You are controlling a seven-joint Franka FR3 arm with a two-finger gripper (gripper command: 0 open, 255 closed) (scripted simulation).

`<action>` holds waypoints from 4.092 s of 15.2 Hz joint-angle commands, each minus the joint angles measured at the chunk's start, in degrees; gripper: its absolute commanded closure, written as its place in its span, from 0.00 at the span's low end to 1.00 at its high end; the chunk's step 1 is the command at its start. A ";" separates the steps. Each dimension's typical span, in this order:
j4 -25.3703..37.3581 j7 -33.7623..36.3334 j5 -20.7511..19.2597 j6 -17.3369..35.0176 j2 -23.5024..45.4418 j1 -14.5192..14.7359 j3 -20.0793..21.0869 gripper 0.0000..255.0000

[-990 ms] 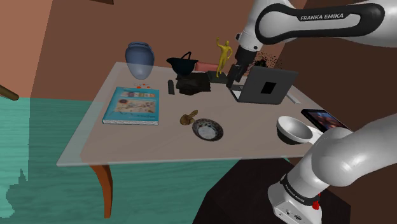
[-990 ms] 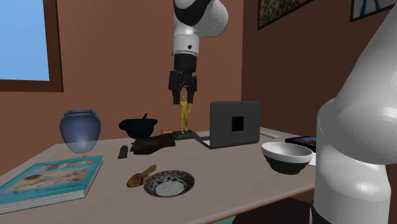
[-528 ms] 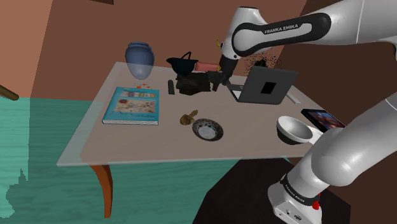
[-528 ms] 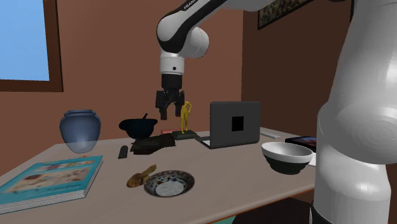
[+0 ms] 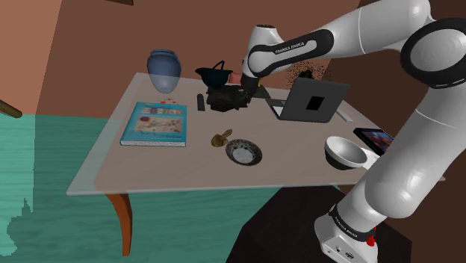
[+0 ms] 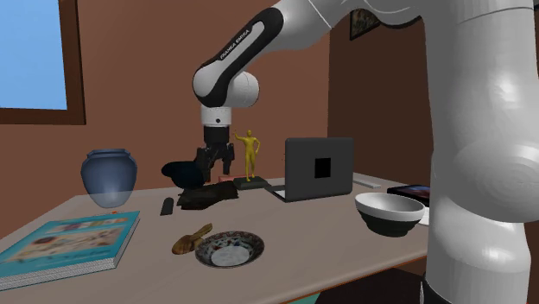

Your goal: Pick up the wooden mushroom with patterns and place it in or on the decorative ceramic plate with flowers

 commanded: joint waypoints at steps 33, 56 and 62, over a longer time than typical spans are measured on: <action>-0.27 58.44 3.08 6.58 10.62 8.76 -5.68 0.00; 1.16 84.52 8.72 11.38 18.21 12.70 -7.87 1.00; 1.26 84.64 8.58 10.72 17.63 12.77 -7.95 1.00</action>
